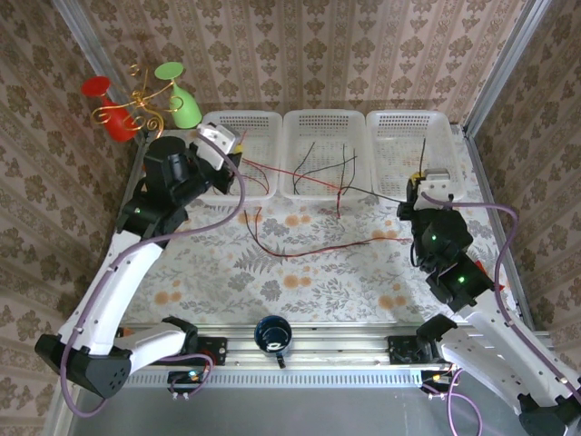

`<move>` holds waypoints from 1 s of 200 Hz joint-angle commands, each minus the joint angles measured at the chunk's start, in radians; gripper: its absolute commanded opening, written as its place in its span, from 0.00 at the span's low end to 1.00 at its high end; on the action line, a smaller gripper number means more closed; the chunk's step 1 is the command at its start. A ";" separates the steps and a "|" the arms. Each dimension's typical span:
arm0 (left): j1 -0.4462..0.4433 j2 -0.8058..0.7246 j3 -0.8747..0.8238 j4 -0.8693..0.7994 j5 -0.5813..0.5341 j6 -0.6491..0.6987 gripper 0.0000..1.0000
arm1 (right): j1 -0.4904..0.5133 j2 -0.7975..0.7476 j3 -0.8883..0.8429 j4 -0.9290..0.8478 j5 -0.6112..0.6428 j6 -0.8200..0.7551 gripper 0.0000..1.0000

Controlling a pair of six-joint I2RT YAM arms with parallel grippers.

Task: Untangle the cables
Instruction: Untie the cable.

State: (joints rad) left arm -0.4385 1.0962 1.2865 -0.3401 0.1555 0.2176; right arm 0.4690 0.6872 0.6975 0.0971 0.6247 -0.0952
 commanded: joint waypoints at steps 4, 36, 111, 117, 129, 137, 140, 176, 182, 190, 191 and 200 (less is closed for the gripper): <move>0.068 -0.031 -0.015 -0.081 -0.181 -0.096 0.00 | -0.066 -0.022 0.042 -0.103 0.075 0.091 0.00; 0.120 -0.034 0.005 -0.173 -0.249 -0.107 0.00 | -0.140 -0.039 0.047 -0.160 0.076 0.120 0.00; 0.227 -0.057 -0.069 -0.194 -0.286 -0.233 0.00 | -0.278 -0.048 0.066 -0.348 0.279 0.280 0.00; 0.227 -0.053 -0.077 -0.195 -0.290 -0.239 0.00 | -0.279 -0.045 0.065 -0.358 0.291 0.292 0.00; 0.227 -0.052 -0.093 -0.187 -0.297 -0.241 0.00 | -0.286 -0.035 0.059 -0.371 0.329 0.303 0.00; 0.229 -0.054 -0.109 -0.169 -0.295 -0.243 0.00 | -0.297 -0.028 0.056 -0.378 0.344 0.309 0.00; 0.229 -0.054 -0.118 -0.158 -0.287 -0.244 0.00 | -0.300 -0.028 0.054 -0.379 0.340 0.311 0.00; 0.222 -0.017 -0.110 -0.162 -0.222 -0.246 0.00 | -0.311 -0.021 0.014 -0.364 0.224 0.343 0.00; 0.218 -0.012 -0.103 -0.168 -0.241 -0.242 0.00 | -0.311 -0.016 0.016 -0.368 0.229 0.345 0.00; 0.218 -0.018 -0.098 -0.163 -0.253 -0.242 0.00 | -0.312 -0.007 0.020 -0.374 0.227 0.343 0.00; 0.218 -0.019 -0.098 -0.161 -0.253 -0.242 0.00 | -0.311 -0.006 0.020 -0.375 0.224 0.342 0.00; 0.216 -0.029 -0.095 -0.139 -0.223 -0.244 0.00 | -0.311 -0.002 0.025 -0.381 0.204 0.342 0.00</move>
State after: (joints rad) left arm -0.2165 1.0840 1.1587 -0.5121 -0.0910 -0.0055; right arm 0.1616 0.6716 0.7265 -0.2604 0.8566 0.2047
